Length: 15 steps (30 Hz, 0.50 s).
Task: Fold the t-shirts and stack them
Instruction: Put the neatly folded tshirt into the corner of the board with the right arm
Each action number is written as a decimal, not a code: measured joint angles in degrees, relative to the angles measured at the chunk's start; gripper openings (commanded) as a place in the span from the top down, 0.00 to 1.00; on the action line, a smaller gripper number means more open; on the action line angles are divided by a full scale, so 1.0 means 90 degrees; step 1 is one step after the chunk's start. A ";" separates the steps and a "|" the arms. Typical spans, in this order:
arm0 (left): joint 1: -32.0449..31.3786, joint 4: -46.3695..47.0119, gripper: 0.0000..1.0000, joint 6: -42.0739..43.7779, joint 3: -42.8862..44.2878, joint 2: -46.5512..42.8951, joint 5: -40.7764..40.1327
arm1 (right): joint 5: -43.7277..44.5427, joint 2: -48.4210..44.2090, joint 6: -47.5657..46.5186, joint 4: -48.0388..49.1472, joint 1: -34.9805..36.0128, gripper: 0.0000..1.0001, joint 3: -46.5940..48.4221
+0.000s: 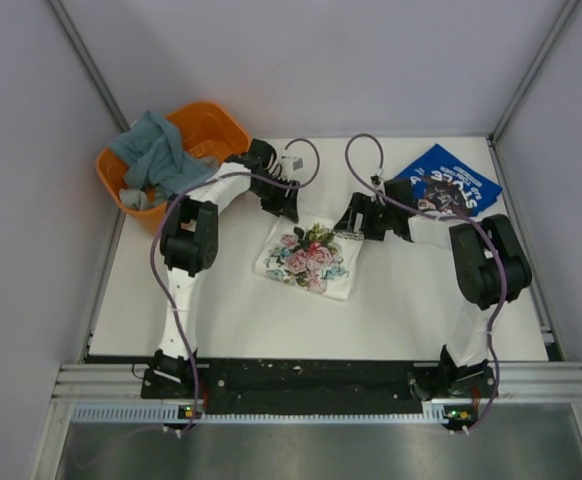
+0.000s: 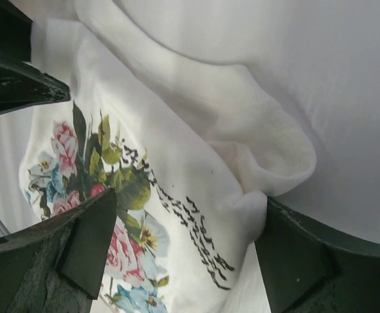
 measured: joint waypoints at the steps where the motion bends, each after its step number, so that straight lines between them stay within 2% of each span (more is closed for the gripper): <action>1: 0.0000 0.0002 0.73 -0.0032 0.0024 0.0036 0.0053 | -0.0061 0.0085 0.0034 0.0075 0.0000 0.20 0.0068; 2: 0.0000 0.0005 0.84 -0.0019 0.0036 0.0087 0.0121 | -0.0138 0.0182 0.0080 0.0177 0.0000 0.22 0.0138; 3: 0.0002 0.0005 1.00 -0.0024 0.0036 0.0117 0.0175 | -0.0214 0.0248 0.0121 0.0250 0.0000 0.24 0.0175; 5: 0.0019 -0.0010 1.00 -0.0032 0.0036 0.0187 0.0306 | -0.0384 0.0391 0.0197 0.0442 0.0007 0.30 0.0233; 7: 0.0032 -0.0012 1.00 -0.0029 0.0036 0.0189 0.0379 | -0.0573 0.0527 0.0287 0.0629 0.0015 0.43 0.0267; 12: 0.0051 -0.0010 1.00 -0.0010 0.0036 0.0194 0.0495 | -0.0894 0.0857 0.0515 0.0993 0.0017 0.91 0.0238; 14: 0.0085 -0.0002 1.00 0.0007 0.0036 0.0194 0.0529 | -0.0940 0.0918 0.0631 0.1124 0.0012 1.00 0.0124; 15: 0.0104 -0.0002 1.00 0.0012 0.0036 0.0194 0.0549 | -0.0962 0.0920 0.0692 0.1202 0.0000 1.00 0.0078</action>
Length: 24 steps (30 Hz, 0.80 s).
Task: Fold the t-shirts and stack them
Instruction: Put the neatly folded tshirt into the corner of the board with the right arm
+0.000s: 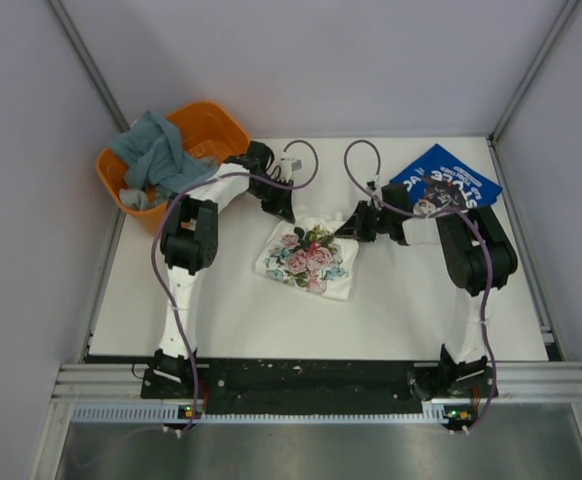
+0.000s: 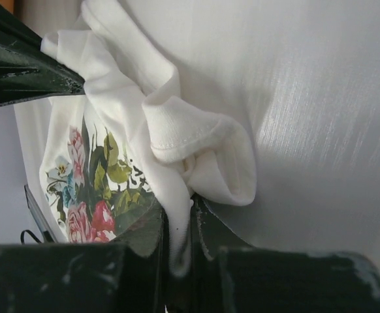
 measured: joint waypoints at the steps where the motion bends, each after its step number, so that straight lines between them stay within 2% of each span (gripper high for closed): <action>1: 0.0015 0.0000 1.00 -0.0002 0.0000 0.0000 0.0017 | -0.0010 0.0000 0.0027 0.0073 -0.0012 1.00 -0.0046; 5: 0.0104 -0.0041 0.98 -0.0010 0.0070 0.0019 0.0134 | -0.0022 -0.0034 0.0066 0.0284 -0.0041 1.00 -0.0163; 8: 0.0134 -0.0078 0.60 0.0000 0.0226 0.0032 0.0172 | 0.0112 -0.0172 0.0053 0.0287 -0.0041 1.00 -0.0245; 12: 0.0143 -0.0078 0.34 -0.0024 0.0656 0.0044 0.0085 | 0.0466 -0.0549 -0.0063 0.0061 -0.0051 1.00 -0.0323; 14: 0.0165 -0.0010 0.27 -0.0005 0.0823 0.0039 -0.0032 | 0.0634 -0.0736 -0.0163 -0.0104 -0.0068 1.00 -0.0325; 20: 0.0211 -0.0005 0.24 0.0095 0.0840 -0.0182 -0.0583 | 0.1144 -0.1069 -0.0583 -0.0687 -0.0257 1.00 -0.0250; 24: 0.0226 0.0034 0.24 0.0291 0.0495 -0.0712 -0.0903 | 0.1481 -0.1076 -0.0855 -0.1137 -0.0454 1.00 0.0061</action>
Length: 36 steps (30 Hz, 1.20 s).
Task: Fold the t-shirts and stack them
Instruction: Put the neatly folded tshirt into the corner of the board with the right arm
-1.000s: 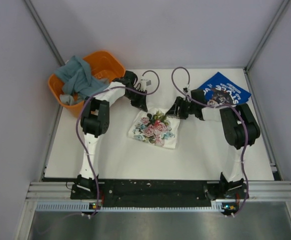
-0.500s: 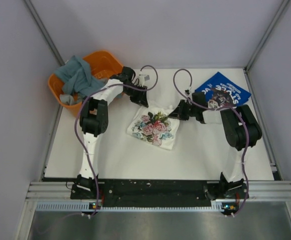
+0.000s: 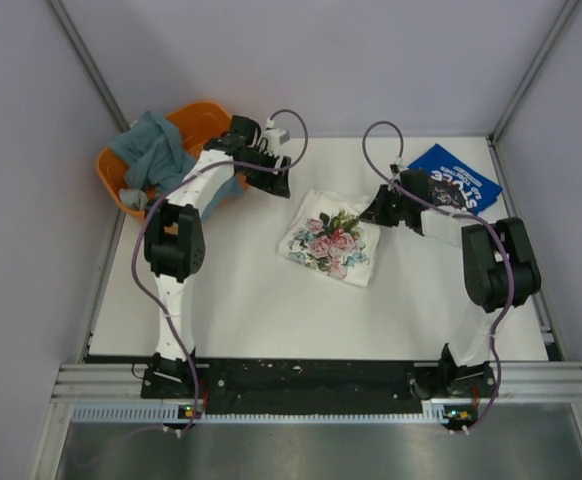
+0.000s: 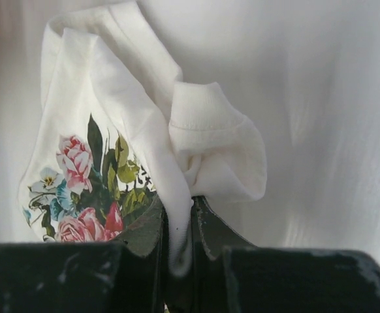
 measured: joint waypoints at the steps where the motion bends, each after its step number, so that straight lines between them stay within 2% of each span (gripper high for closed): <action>1: 0.0002 0.0002 0.24 0.0051 -0.0102 -0.0160 -0.0056 | 0.0075 0.0000 -0.0051 -0.0073 -0.0044 1.00 0.0097; 8: 0.0002 0.0138 0.24 0.0272 -0.0478 -0.0823 -0.0272 | 0.0634 0.0000 -0.0396 -0.0529 -0.0267 1.00 0.0952; 15: 0.0002 0.0131 0.24 0.0408 -0.0590 -0.0831 -0.0338 | 0.1078 0.0012 -0.0631 -0.0993 -0.0753 1.00 0.1722; 26: 0.0002 0.0136 0.24 0.0505 -0.0597 -0.0831 -0.0369 | 0.1600 0.0155 -0.1552 -0.1790 -0.1280 1.00 0.2936; 36: 0.0002 0.0136 0.23 0.0571 -0.0597 -0.0831 -0.0476 | 0.1841 0.0155 -0.2091 -0.2302 -0.1671 1.00 0.3407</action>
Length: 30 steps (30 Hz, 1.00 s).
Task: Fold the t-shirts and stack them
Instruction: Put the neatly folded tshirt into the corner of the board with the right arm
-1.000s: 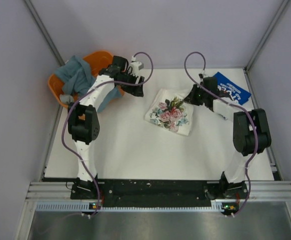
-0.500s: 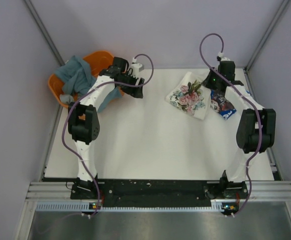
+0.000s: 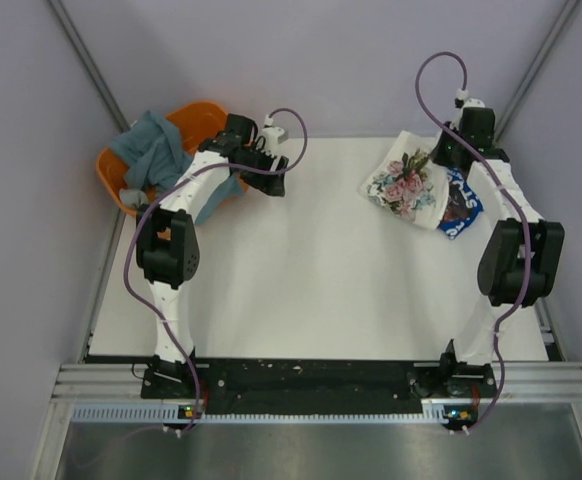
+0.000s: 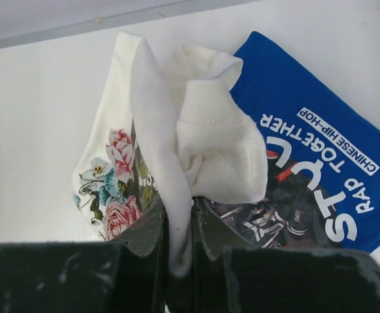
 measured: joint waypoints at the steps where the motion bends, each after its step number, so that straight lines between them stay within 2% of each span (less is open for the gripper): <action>1: 0.0000 -0.0002 0.23 0.0000 0.0000 0.0000 -0.0005 | 0.0015 -0.0002 -0.0066 -0.0036 -0.0002 1.00 0.0046; 10: 0.0000 -0.0002 0.23 0.0005 0.0000 0.0000 -0.0012 | 0.0080 -0.0070 -0.0146 -0.0316 -0.0153 1.00 0.0345; 17: 0.0000 -0.0002 0.23 0.0036 0.0000 0.0000 -0.0034 | 0.0029 -0.0080 0.0226 -0.0393 -0.0707 1.00 0.0328; 23: 0.0000 -0.0002 0.23 0.0078 0.0000 0.0000 -0.0056 | -0.0219 -0.0408 0.0636 -0.0053 -0.1314 1.00 -0.0308; 30: 0.0000 -0.0002 0.23 0.0121 0.0000 0.0000 -0.0056 | -0.0505 -0.0413 0.0916 0.0318 -0.1746 1.00 -0.0563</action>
